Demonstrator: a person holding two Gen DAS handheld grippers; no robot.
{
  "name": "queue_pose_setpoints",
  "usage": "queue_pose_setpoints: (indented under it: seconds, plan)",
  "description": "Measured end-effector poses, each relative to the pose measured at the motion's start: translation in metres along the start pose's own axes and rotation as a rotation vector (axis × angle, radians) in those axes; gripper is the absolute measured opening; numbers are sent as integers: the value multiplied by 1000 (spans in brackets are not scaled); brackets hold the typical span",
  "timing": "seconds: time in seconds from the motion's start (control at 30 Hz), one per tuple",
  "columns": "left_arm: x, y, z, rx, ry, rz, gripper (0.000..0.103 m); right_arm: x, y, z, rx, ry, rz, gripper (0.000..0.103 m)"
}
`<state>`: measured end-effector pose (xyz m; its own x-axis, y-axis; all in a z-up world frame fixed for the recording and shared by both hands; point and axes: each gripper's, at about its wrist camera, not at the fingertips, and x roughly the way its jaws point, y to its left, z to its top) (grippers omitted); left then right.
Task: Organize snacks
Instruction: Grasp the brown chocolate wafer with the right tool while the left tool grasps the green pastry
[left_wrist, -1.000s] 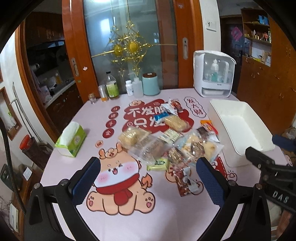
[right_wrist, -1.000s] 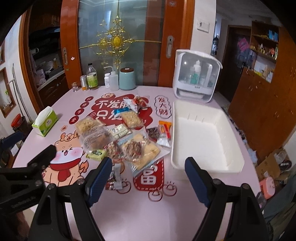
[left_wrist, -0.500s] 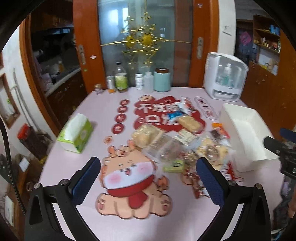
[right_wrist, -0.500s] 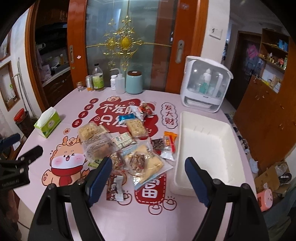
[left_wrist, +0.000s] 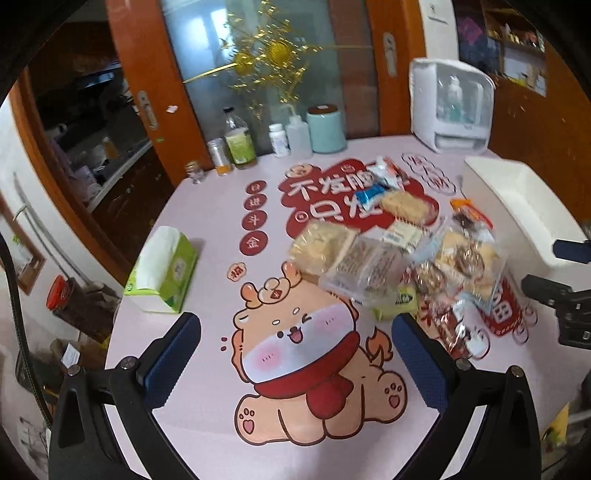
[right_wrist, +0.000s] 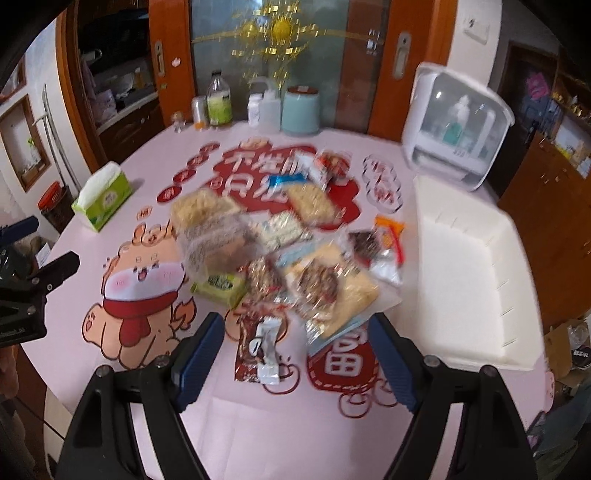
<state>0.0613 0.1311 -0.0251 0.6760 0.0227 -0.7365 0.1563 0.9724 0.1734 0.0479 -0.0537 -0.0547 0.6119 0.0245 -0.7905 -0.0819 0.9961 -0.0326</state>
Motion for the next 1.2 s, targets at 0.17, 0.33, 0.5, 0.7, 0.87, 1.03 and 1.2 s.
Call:
queue_pose_setpoints:
  seconds: [0.17,0.33,0.5,0.7,0.87,1.03,1.2]
  plan:
    - [21,-12,-12,68,28,-29,102,44,6,-16,15,109,55,65]
    - [35,-25,-19,113,48,-70,102,78,12,-31,25,184,88,64]
    - [51,-35,-22,114,85,-106,102,101,20,-38,4,208,95,64]
    - [70,-49,-26,115,129,-128,102,123,22,-44,-3,235,104,64]
    - [84,-55,-25,102,164,-124,102,130,28,-43,-23,221,95,64]
    - [96,-58,-19,70,189,-135,102,130,33,-43,-65,205,88,52]
    - [112,-73,-14,46,225,-162,102,126,23,-44,-61,203,119,42]
